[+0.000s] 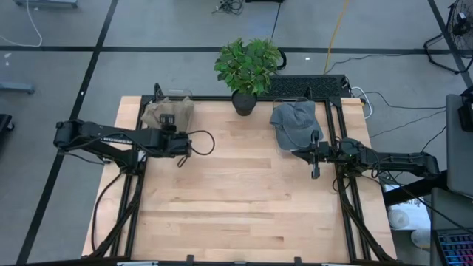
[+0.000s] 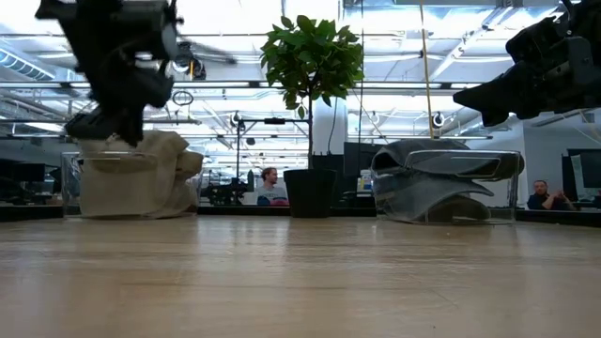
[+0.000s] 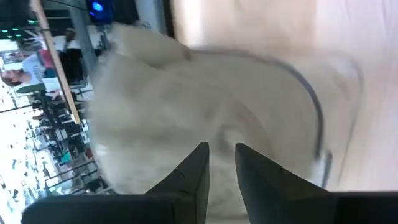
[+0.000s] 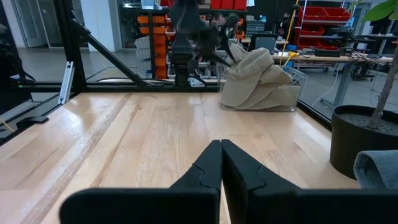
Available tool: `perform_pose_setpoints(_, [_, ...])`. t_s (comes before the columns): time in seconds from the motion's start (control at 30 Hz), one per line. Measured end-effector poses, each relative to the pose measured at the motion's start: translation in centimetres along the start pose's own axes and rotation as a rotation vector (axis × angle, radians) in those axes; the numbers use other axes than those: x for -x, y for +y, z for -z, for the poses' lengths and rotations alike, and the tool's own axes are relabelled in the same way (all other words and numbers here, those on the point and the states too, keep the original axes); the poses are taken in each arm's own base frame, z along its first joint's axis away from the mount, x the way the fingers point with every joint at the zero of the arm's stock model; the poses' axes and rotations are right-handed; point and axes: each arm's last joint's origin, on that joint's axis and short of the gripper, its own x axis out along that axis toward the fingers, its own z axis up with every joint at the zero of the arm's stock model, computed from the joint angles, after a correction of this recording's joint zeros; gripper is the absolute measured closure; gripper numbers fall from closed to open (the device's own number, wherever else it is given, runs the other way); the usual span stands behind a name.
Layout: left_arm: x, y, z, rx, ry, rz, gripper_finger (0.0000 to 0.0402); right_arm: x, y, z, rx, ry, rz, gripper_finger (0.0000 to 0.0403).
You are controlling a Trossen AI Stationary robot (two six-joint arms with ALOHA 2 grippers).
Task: Pick & Place hat
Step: Return to Home Position
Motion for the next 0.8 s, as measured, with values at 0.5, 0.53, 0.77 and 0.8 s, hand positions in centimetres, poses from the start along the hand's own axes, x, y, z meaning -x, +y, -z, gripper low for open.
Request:
perform_pose_setpoints(0.5, [13.6, 9.4, -3.5, 0.869, -0.551, 0.428, 0.0314, 0.0, 0.0, 0.0, 0.0, 0.0, 0.0, 0.0403])
perform_pose_setpoints(0.53, [14.5, 9.6, -3.6, 0.873, -0.617, 0.493, 0.0314, 0.0, 0.0, 0.0, 0.0, 0.0, 0.0, 0.0403])
perform_pose_setpoints(0.77, [18.5, 4.4, -6.4, 0.448, -1.119, 0.6, 0.0314, 0.0, 0.0, 0.0, 0.0, 0.0, 0.0, 0.0403])
perform_pose_setpoints(0.8, [18.3, 3.3, -6.9, 0.436, -1.157, 0.603, 0.0314, 0.0, 0.0, 0.0, 0.0, -0.001, 0.0, 0.0403])
